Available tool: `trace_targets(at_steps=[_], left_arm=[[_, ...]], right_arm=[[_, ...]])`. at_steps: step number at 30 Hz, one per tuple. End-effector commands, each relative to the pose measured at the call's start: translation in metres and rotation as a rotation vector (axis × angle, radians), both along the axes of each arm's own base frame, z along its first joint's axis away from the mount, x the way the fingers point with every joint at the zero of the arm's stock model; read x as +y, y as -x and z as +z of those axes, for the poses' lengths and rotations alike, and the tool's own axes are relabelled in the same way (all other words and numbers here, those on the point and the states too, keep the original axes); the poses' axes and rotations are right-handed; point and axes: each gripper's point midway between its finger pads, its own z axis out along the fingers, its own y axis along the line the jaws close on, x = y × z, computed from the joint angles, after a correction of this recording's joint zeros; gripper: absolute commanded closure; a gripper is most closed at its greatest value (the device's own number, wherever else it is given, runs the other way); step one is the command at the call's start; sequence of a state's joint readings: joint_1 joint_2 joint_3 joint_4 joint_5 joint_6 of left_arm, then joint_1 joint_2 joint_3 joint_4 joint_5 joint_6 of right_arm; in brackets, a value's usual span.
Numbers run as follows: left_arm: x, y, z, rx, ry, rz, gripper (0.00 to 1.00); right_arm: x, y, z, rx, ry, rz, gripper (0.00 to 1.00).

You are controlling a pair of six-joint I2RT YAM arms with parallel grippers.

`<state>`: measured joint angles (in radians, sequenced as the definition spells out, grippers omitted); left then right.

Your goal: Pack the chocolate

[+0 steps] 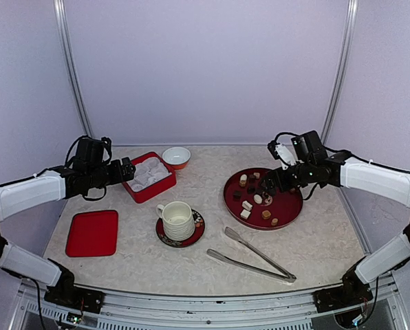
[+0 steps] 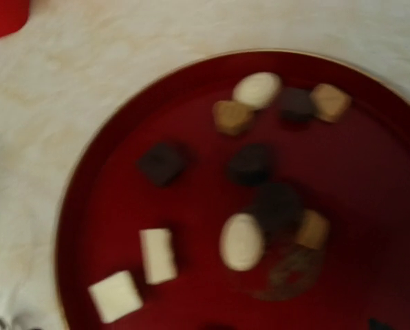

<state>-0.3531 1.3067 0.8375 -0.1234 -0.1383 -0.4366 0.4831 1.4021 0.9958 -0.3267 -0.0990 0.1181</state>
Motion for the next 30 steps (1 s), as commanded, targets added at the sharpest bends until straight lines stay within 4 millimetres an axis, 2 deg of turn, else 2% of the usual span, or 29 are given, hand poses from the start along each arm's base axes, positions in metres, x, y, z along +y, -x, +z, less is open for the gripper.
trace_targets(at_steps=[1,7,12,18,26,30], left_arm=[[-0.006,-0.004,0.012,-0.071,0.021,0.039,0.01],[-0.023,0.003,0.022,-0.096,0.024,0.022,0.01],[-0.035,0.013,0.026,-0.105,0.051,-0.028,0.01],[-0.032,0.02,0.034,-0.138,0.072,-0.029,0.01],[-0.033,0.022,0.026,-0.121,0.072,-0.032,0.01],[-0.034,0.021,0.024,-0.115,0.072,-0.031,0.01]], right_arm=[[0.026,0.02,0.0,0.024,0.148,0.084,0.0],[0.057,0.056,-0.007,0.087,0.299,0.207,0.0],[0.068,0.087,-0.027,0.194,0.443,0.295,0.0],[0.073,0.113,-0.053,0.319,0.558,0.369,0.05],[0.073,0.131,-0.08,0.445,0.626,0.403,0.28],[0.078,0.142,-0.091,0.501,0.631,0.431,0.36]])
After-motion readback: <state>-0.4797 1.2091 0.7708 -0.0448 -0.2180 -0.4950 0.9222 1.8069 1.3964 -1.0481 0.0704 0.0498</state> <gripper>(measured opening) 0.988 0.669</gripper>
